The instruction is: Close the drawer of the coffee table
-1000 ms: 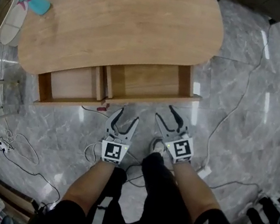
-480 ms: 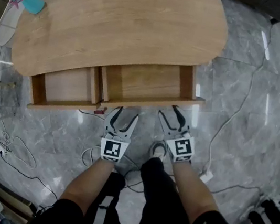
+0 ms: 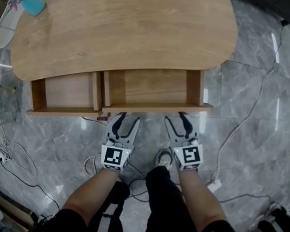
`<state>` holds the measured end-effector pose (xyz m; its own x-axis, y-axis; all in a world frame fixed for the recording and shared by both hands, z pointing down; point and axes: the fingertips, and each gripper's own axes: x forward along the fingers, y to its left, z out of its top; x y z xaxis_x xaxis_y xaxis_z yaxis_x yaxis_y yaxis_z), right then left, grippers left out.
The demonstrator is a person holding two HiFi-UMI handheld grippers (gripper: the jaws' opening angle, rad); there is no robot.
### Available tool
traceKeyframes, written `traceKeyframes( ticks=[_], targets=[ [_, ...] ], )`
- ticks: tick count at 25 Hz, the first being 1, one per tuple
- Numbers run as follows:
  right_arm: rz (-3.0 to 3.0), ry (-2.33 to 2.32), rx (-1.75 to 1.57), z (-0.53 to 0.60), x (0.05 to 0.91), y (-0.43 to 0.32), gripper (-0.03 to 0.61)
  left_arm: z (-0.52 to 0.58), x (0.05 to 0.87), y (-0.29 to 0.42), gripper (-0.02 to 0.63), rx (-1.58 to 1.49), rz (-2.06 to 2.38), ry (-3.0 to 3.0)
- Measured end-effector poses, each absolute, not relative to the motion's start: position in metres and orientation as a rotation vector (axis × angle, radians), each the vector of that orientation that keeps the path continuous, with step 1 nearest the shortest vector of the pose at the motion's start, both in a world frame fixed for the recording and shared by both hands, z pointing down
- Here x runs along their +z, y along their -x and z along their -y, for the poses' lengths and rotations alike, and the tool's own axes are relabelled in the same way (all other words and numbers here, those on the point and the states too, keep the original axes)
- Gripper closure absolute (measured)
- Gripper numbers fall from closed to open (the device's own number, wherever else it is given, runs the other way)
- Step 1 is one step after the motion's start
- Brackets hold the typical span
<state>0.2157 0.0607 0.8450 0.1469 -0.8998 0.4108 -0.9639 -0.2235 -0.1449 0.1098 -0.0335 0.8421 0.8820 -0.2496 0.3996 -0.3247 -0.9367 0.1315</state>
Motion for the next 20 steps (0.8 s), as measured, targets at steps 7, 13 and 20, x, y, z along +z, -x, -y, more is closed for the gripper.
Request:
traceKeyframes(
  ticks=[7, 13, 20],
  targets=[
    [1.864, -2.319, 0.558, -0.044, 0.828, -0.231, 0.374, 0.047, 0.826, -0.125, 0.414, 0.496, 0.450, -2.913],
    [1.867, -2.305, 0.534, -0.031, 0.825, -0.244, 0.380, 0.059, 0.823, -0.137, 0.414, 0.477, 0.458, -2.926],
    [1.856, -2.329, 0.519, -0.009, 0.826, -0.259, 0.382, 0.080, 0.819, -0.157, 0.413, 0.420, 0.494, -2.884]
  ],
)
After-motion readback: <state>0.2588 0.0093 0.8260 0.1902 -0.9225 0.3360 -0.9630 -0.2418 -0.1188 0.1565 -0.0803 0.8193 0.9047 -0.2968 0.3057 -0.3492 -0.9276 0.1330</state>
